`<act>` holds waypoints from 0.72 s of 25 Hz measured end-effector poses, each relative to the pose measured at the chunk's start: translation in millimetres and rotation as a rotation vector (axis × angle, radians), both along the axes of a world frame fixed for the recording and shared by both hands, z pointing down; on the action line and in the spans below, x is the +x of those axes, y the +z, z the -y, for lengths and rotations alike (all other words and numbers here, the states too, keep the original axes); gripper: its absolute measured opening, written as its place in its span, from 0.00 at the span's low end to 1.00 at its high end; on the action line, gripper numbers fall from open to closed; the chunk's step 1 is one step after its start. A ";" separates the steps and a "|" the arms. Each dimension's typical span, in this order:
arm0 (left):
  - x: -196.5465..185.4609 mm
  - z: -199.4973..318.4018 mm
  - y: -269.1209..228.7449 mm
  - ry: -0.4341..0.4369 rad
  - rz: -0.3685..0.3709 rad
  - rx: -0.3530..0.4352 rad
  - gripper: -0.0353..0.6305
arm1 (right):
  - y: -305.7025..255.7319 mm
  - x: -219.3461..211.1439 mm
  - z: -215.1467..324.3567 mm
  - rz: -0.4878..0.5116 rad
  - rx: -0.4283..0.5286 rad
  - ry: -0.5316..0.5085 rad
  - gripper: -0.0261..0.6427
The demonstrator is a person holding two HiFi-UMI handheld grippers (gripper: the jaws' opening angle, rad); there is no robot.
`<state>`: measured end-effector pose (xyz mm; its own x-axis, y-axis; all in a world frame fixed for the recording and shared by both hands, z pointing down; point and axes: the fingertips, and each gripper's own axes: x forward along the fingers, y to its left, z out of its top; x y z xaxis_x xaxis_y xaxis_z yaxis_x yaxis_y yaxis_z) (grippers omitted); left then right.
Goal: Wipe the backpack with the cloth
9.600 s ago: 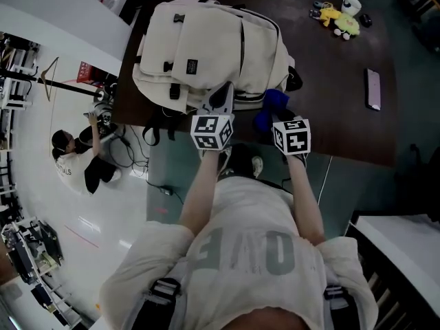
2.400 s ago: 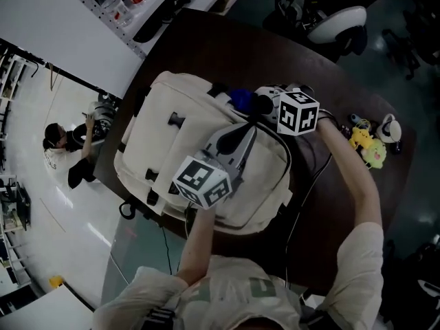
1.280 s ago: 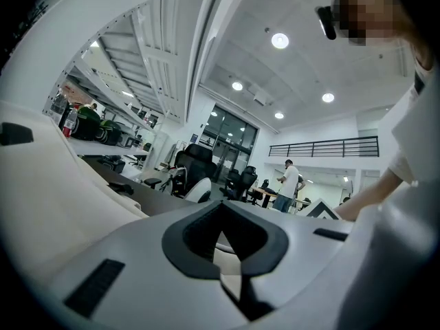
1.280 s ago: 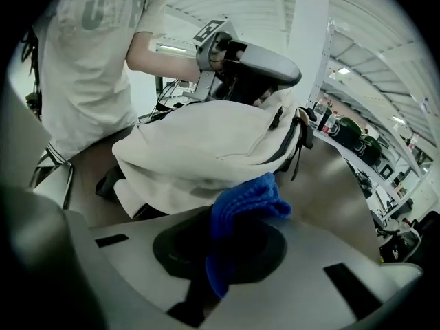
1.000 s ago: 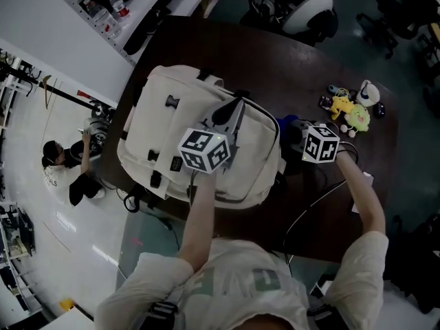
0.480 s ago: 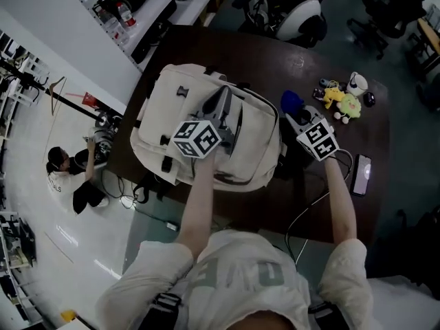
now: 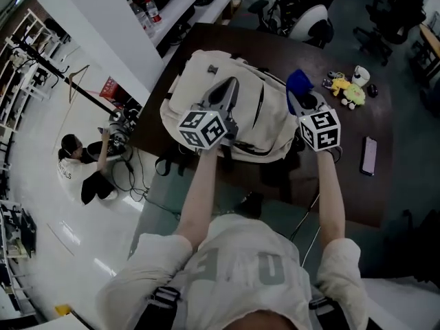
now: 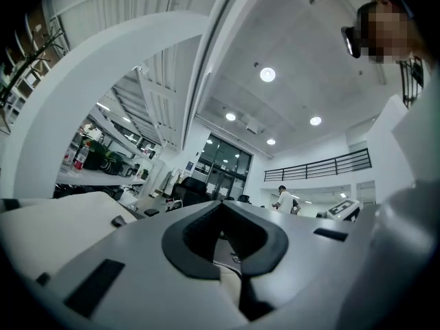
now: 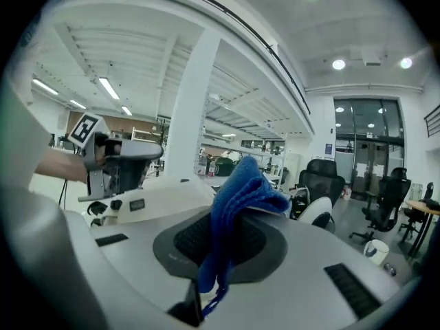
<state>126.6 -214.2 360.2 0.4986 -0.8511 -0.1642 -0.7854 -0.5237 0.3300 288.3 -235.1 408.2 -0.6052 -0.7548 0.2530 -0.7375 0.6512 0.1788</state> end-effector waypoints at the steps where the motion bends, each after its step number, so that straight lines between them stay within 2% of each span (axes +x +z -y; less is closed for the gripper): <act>1: -4.3 -8.9 0.5 -0.004 0.008 -0.006 0.06 | -6.1 -7.8 -8.0 0.022 -0.005 -0.002 0.10; 6: -30.3 -38.4 0.0 -0.026 0.048 -0.013 0.06 | -31.9 -44.4 -39.6 0.119 -0.016 -0.027 0.10; 10: -67.3 -45.9 -3.1 -0.055 0.041 0.001 0.06 | -49.0 -87.5 -50.5 0.142 0.003 -0.069 0.10; 15: -141.4 -40.2 -2.1 -0.070 0.028 0.012 0.06 | -58.4 -164.2 -36.4 0.158 0.003 -0.072 0.10; 18: -196.1 -31.8 -0.1 -0.047 0.045 0.009 0.06 | -59.5 -215.6 -22.7 0.155 0.001 -0.039 0.10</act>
